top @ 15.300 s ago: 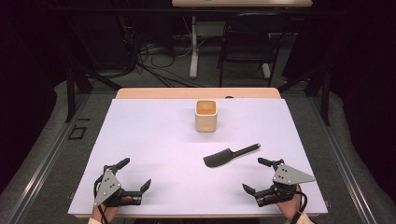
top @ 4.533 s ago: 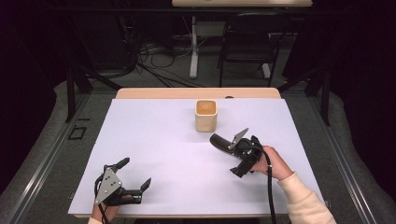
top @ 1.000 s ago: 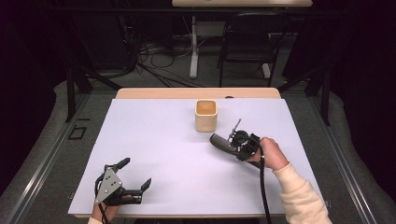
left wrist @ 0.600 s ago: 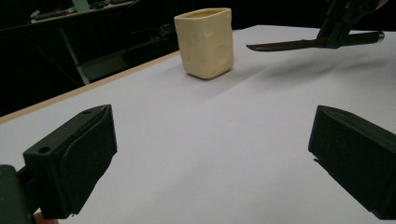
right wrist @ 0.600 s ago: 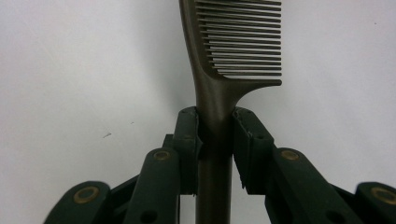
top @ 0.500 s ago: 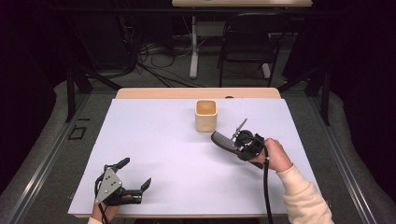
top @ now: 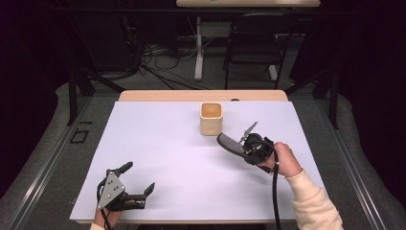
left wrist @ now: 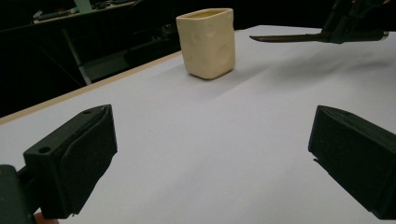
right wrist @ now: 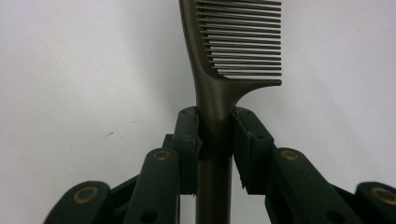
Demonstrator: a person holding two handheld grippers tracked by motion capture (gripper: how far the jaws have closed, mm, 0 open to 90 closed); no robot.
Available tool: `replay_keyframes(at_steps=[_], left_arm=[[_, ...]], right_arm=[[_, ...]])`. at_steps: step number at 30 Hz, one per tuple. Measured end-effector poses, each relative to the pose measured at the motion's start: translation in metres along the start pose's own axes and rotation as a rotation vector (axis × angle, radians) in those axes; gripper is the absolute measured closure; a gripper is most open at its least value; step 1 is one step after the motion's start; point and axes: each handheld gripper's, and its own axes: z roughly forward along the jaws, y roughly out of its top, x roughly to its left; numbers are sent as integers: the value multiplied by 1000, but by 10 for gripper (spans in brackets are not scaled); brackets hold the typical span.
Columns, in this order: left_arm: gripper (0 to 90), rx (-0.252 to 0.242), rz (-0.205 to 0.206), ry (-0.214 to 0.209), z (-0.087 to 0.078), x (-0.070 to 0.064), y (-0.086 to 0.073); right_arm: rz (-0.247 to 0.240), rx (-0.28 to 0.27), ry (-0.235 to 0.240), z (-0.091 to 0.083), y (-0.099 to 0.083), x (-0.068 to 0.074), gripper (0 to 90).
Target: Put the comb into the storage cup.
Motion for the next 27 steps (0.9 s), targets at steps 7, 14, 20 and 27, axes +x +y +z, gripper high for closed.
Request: replay_keyframes(at_steps=[7, 14, 20, 27], left_arm=[[10, 0, 0, 1, 0, 0, 0], [10, -3, 0, 7, 0, 0, 0], [11, -3, -1, 8, 0, 0, 0], [10, -2, 1, 8, 0, 0, 0]], right_arm=[[8, -29, 10, -4, -3, -1, 721], [10, -53, 11, -6, -5, -3, 722], [20, -82, 6, -9, -7, -5, 722], [18, -90, 5, -12, -7, -7, 722]])
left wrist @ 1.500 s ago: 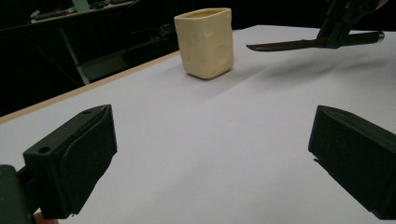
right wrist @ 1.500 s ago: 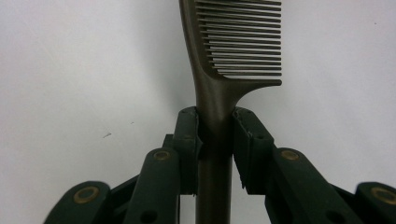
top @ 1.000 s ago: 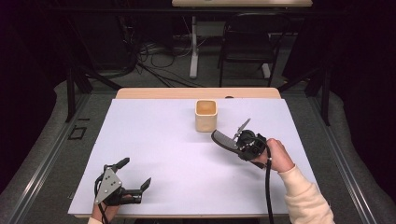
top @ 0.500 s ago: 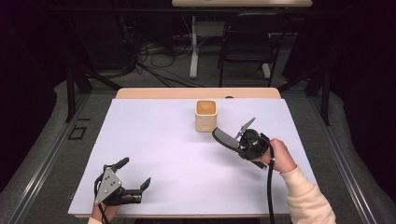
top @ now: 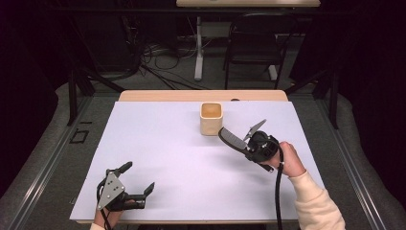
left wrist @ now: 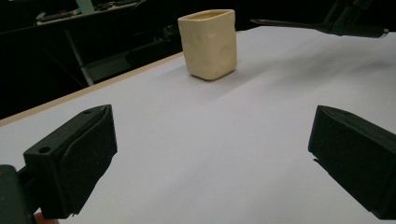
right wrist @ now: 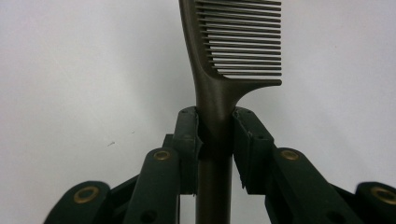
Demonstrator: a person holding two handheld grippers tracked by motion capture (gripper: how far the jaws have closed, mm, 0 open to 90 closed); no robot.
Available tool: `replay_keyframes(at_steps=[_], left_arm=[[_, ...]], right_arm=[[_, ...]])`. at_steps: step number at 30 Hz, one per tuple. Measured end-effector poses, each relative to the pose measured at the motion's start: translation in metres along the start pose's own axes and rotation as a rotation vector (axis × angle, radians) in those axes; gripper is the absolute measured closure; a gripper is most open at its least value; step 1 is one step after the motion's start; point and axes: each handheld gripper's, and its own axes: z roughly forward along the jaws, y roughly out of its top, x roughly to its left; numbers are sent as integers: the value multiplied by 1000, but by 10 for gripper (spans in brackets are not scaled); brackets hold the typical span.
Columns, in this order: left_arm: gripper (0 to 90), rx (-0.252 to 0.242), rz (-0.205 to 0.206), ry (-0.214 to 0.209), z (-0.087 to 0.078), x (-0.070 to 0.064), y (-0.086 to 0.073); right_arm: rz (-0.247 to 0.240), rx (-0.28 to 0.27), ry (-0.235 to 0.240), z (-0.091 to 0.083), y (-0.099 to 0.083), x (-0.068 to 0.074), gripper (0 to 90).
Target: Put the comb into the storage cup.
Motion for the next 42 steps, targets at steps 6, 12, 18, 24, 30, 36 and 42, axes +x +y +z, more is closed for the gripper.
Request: replay_keyframes(at_steps=[6, 12, 18, 24, 30, 36, 42], left_arm=[[10, -3, -2, 2, 0, 0, 0], [11, -4, -4, 3, 0, 0, 0], [11, -2, -3, 2, 0, 0, 0], [11, -3, -3, 4, 0, 0, 0], [11, -3, -3, 5, 0, 0, 0], [11, -3, -2, 5, 0, 0, 0], [11, -5, -2, 6, -1, 0, 0]], right_arm=[[-2, -22, 0, -1, 0, 0, 722], [1, -48, -2, -2, 0, 0, 722], [0, -60, -5, -4, 0, -1, 722], [4, -82, -11, -7, 0, -1, 722], [8, -99, -15, -8, 0, -1, 722], [16, -110, -23, -9, 0, -2, 722], [21, -140, -31, -10, 0, -3, 722]])
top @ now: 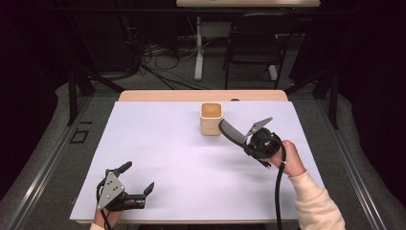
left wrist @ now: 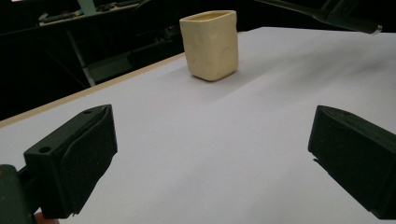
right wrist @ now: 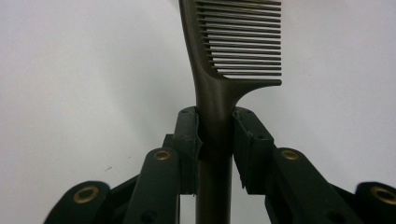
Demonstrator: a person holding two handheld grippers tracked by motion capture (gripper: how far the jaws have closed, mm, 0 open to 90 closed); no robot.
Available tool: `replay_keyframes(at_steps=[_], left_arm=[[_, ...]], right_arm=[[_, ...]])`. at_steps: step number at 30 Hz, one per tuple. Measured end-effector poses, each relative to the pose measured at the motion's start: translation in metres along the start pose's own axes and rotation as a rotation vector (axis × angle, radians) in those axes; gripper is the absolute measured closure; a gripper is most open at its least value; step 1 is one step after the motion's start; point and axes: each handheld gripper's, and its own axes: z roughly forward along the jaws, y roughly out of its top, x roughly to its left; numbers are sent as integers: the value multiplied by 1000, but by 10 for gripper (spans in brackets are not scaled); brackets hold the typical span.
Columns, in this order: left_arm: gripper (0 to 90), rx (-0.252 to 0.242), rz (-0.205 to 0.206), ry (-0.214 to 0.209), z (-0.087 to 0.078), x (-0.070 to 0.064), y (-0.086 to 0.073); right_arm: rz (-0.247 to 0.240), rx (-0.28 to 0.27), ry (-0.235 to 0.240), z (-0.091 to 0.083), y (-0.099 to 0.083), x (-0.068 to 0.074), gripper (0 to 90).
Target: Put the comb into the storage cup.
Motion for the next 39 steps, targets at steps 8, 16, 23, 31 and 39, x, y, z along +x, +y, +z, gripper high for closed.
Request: replay_keyframes(at_steps=[8, 16, 23, 31, 39], left_arm=[[11, 1, 0, -1, 0, 0, 0], [11, 1, 1, -1, 0, 0, 0], [12, -1, -2, 2, 0, 0, 0], [12, -3, -3, 5, 0, 0, 0], [13, -3, -4, 6, 1, 0, 0]], right_arm=[[3, -18, -5, -3, 0, -1, 722], [0, -37, -9, -5, 1, -2, 722], [6, -55, -17, -6, 2, -2, 723], [22, -97, -25, -6, 2, -2, 724], [39, -129, -36, -6, 3, -4, 724]])
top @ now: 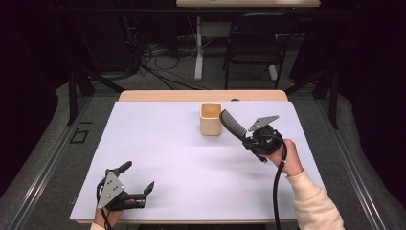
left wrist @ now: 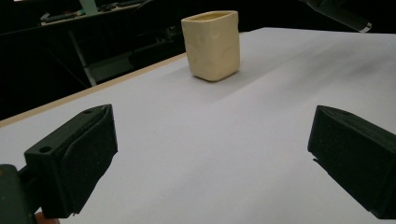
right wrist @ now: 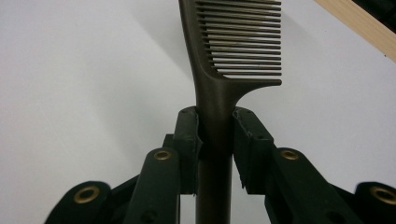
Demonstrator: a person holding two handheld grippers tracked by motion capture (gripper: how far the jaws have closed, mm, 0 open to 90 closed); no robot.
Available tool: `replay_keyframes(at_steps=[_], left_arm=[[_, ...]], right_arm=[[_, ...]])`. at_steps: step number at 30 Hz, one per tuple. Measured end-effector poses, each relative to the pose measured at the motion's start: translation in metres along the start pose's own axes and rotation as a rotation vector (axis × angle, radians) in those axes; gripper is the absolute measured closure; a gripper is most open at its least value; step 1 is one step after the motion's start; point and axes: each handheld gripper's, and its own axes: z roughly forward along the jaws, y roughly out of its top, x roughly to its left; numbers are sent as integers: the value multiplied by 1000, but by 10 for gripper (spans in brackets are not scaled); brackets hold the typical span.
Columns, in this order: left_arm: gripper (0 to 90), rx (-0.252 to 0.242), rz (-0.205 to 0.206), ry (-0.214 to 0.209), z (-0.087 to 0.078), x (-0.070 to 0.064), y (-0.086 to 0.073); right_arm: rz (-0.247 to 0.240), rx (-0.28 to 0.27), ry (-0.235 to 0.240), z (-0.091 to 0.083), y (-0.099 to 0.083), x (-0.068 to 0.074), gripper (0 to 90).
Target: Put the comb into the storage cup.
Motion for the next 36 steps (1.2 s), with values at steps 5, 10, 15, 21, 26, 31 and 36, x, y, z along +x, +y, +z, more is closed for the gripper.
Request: replay_keyframes(at_steps=[5, 10, 15, 21, 26, 31, 36], left_arm=[[13, 2, 2, 1, 0, 0, 0], [13, 2, 0, 1, 0, 0, 0], [13, 1, 0, 2, 0, 0, 0], [13, 4, 2, 1, 1, 0, 0], [13, 5, 1, 1, 1, 0, 0], [13, 6, -1, 4, 1, 0, 0], [13, 4, -3, 6, 1, 0, 0]], right_arm=[[22, -11, -3, 4, 0, -3, 723], [31, -27, -9, 5, 0, -4, 723], [40, -43, -15, 5, 0, -6, 724], [44, -63, -25, 9, 1, -7, 724], [39, -72, -31, 12, 4, -7, 723], [36, -82, -32, 13, 5, -5, 723], [40, -97, -36, 13, 8, -4, 723]])
